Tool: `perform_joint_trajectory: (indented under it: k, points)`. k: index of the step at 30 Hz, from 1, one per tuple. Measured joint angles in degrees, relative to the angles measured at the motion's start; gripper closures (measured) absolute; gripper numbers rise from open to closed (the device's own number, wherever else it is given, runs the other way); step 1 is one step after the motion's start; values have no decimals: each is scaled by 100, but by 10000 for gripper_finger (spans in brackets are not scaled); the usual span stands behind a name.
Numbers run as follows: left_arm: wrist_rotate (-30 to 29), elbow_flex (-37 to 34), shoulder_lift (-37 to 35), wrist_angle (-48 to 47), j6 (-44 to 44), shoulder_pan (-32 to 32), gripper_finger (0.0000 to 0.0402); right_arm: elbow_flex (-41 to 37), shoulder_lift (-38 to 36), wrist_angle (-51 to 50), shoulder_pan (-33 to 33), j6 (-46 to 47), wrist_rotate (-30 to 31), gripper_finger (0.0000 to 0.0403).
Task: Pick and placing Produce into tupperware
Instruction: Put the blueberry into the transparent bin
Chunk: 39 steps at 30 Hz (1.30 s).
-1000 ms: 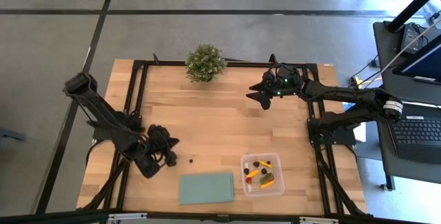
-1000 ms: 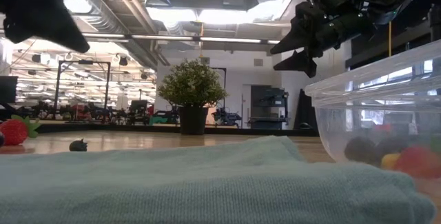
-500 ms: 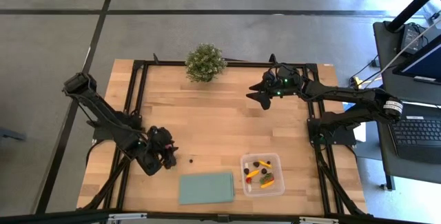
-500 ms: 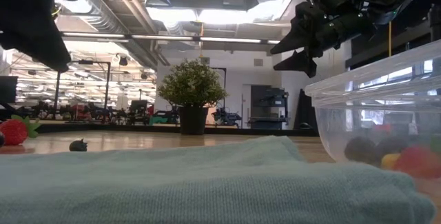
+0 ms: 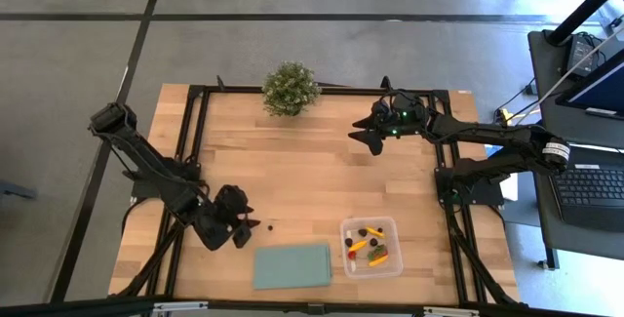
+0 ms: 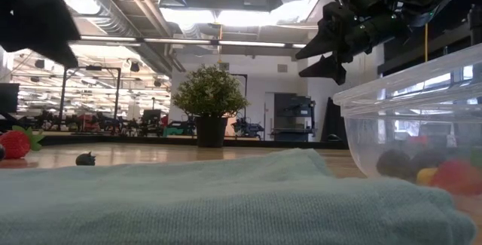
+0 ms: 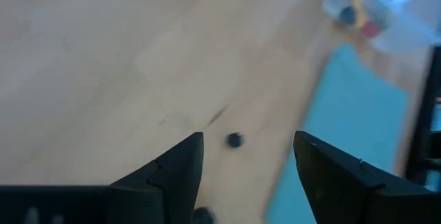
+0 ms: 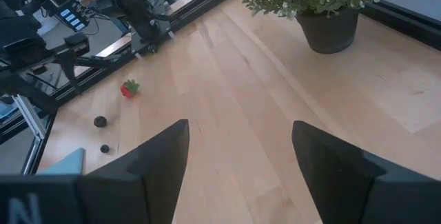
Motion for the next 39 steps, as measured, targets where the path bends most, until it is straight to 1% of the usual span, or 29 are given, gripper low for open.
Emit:
perform_joint_trajectory:
  k: [2, 5, 12, 17, 21, 27, 32, 34, 36, 39]
  points:
    - [5, 2, 2, 238, 158, 0, 186, 0, 0, 0, 0, 0, 2, 144]
    - [222, 2, 4, 503, 450, 47, 182, 0, 0, 0, 0, 0, 0, 144]
    - [605, 2, 22, 752, 1075, 347, 180, 0, 0, 0, 0, -12, 2, 144]
    - [869, 2, 22, 936, 1084, 534, 180, 0, 0, -2, -2, -15, 2, 144]
    - [1231, 2, 22, 1151, 1062, 695, 180, 0, 0, -2, -2, -11, 2, 144]
    - [1174, 2, 22, 1537, 983, 805, 180, 0, 0, -2, -2, 5, 2, 144]
    - [1368, 2, 65, 1392, 405, 898, 180, 0, 0, -2, -1, 13, 2, 144]
    - [1394, 2, 157, 1125, 317, 948, 180, 0, 0, -13, -2, 16, 2, 144]
    - [1401, 2, 327, 922, 374, 1034, 180, 0, 0, -56, -2, 13, 2, 144]
    - [1375, 2, 660, 939, 875, 1167, 180, -2, 0, -82, -2, 9, 2, 144]
